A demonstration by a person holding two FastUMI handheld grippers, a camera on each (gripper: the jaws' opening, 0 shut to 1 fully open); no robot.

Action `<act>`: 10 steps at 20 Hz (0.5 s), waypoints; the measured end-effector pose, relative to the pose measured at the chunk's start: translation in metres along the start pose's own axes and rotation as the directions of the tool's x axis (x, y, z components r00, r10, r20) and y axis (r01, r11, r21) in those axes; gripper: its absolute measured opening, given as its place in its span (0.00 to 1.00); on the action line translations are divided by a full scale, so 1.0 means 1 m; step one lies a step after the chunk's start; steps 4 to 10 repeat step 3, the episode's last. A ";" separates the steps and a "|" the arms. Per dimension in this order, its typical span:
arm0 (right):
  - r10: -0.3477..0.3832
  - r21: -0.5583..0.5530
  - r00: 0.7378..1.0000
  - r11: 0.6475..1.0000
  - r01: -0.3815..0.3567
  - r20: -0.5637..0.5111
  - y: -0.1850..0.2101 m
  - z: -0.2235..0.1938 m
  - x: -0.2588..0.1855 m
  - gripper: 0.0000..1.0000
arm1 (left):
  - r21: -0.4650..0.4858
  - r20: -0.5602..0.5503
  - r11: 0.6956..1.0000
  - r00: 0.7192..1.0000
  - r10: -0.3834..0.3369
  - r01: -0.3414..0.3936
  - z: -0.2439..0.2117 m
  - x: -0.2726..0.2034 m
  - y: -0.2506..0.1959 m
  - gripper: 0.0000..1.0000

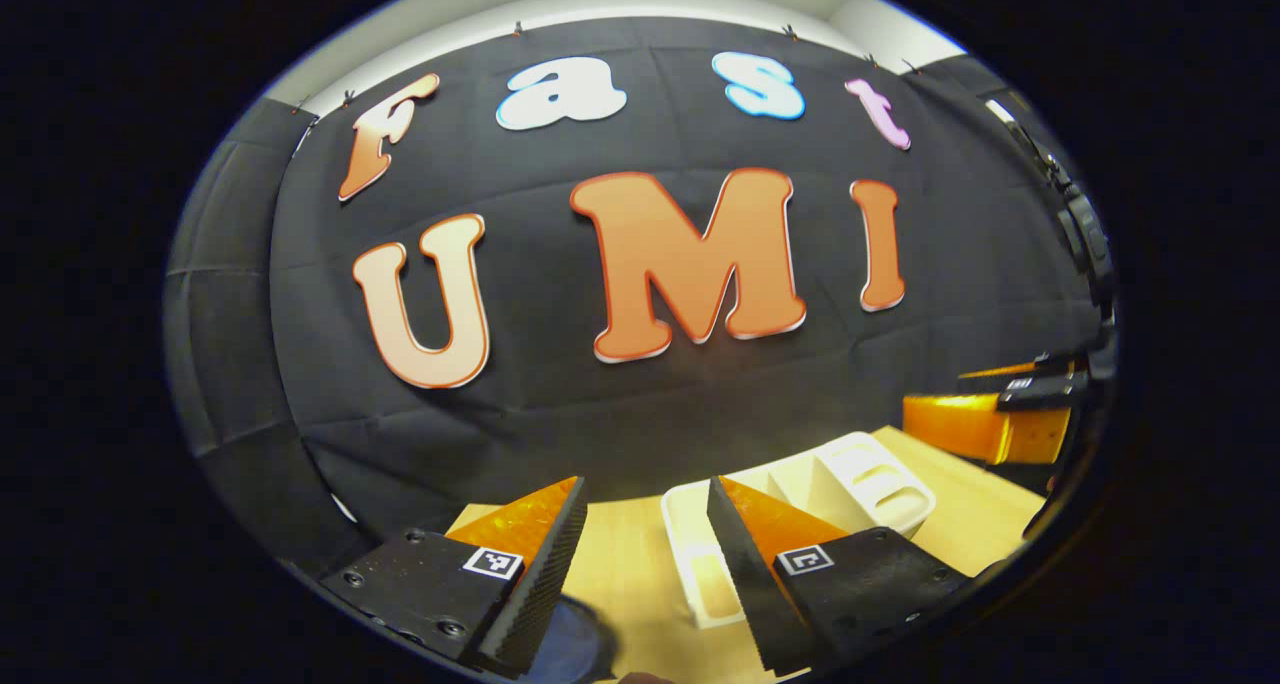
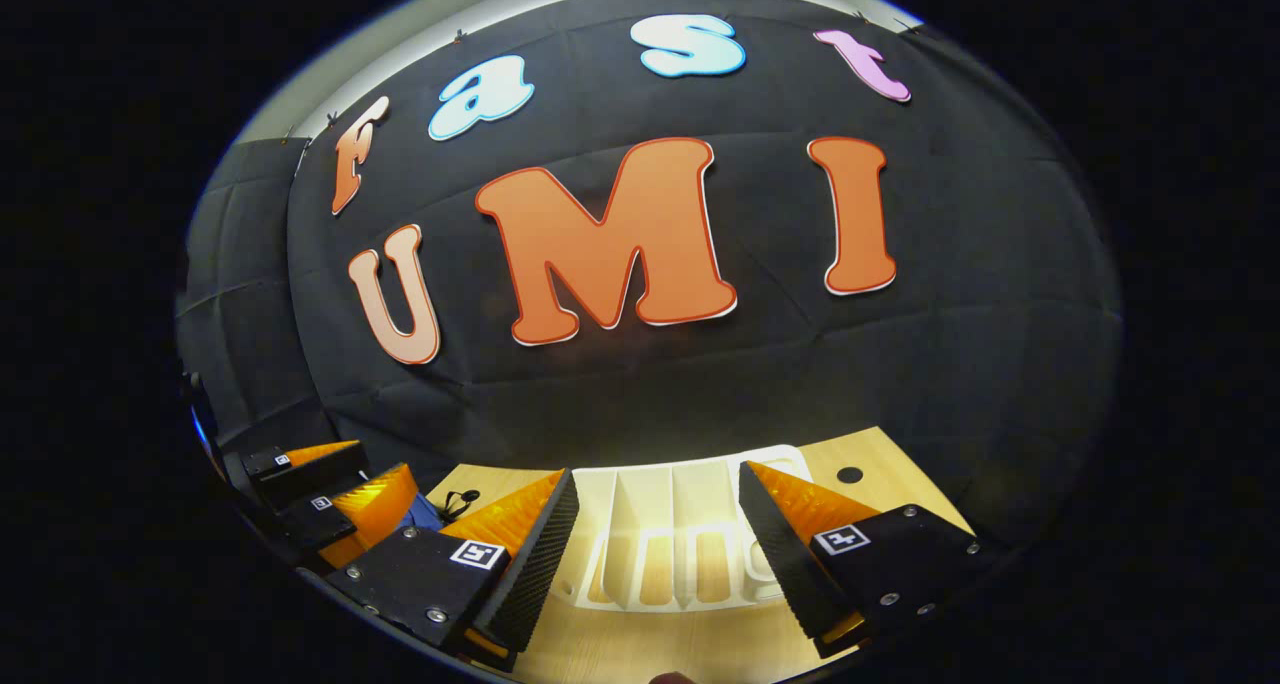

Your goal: Open the schoolbag, grab two books from the bookshelf and put them into the schoolbag.

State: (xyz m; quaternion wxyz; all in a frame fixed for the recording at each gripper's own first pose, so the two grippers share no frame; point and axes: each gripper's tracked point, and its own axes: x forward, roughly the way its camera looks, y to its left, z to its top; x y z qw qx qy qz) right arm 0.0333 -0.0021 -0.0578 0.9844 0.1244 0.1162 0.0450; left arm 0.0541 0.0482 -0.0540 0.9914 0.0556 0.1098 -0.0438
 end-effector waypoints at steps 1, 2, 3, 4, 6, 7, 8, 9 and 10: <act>0.003 -0.001 1.000 1.000 -0.003 0.022 0.001 0.006 -0.003 0.96 | -0.015 0.041 1.000 0.999 -0.002 0.003 0.009 -0.001 -0.006 0.77; -0.001 -0.008 0.999 1.000 0.002 0.051 0.000 0.014 -0.007 0.96 | -0.030 0.077 1.000 0.997 0.008 -0.006 0.020 -0.005 -0.009 0.82; -0.003 -0.022 0.996 1.000 0.005 0.086 0.000 0.021 -0.009 0.96 | -0.045 0.104 0.999 0.994 0.009 -0.004 0.025 -0.005 -0.012 0.82; -0.003 -0.022 0.996 1.000 0.005 0.086 0.000 0.021 -0.009 0.96 | -0.045 0.104 0.999 0.994 0.009 -0.004 0.025 -0.005 -0.012 0.82; -0.003 -0.022 0.996 1.000 0.005 0.086 0.000 0.021 -0.009 0.96 | -0.045 0.104 0.999 0.994 0.009 -0.004 0.025 -0.005 -0.012 0.82; -0.003 -0.022 0.996 1.000 0.005 0.086 0.000 0.021 -0.009 0.96 | -0.045 0.104 0.999 0.994 0.009 -0.004 0.025 -0.005 -0.012 0.82; -0.003 -0.022 0.996 1.000 0.005 0.086 0.000 0.021 -0.009 0.96 | -0.045 0.104 0.999 0.994 0.009 -0.004 0.025 -0.005 -0.012 0.82; -0.003 -0.022 0.996 1.000 0.005 0.086 0.000 0.021 -0.009 0.96 | -0.045 0.104 0.999 0.994 0.009 -0.004 0.025 -0.005 -0.012 0.82; -0.003 -0.022 0.996 1.000 0.005 0.086 0.000 0.021 -0.009 0.96 | -0.045 0.104 0.999 0.994 0.009 -0.004 0.025 -0.005 -0.012 0.82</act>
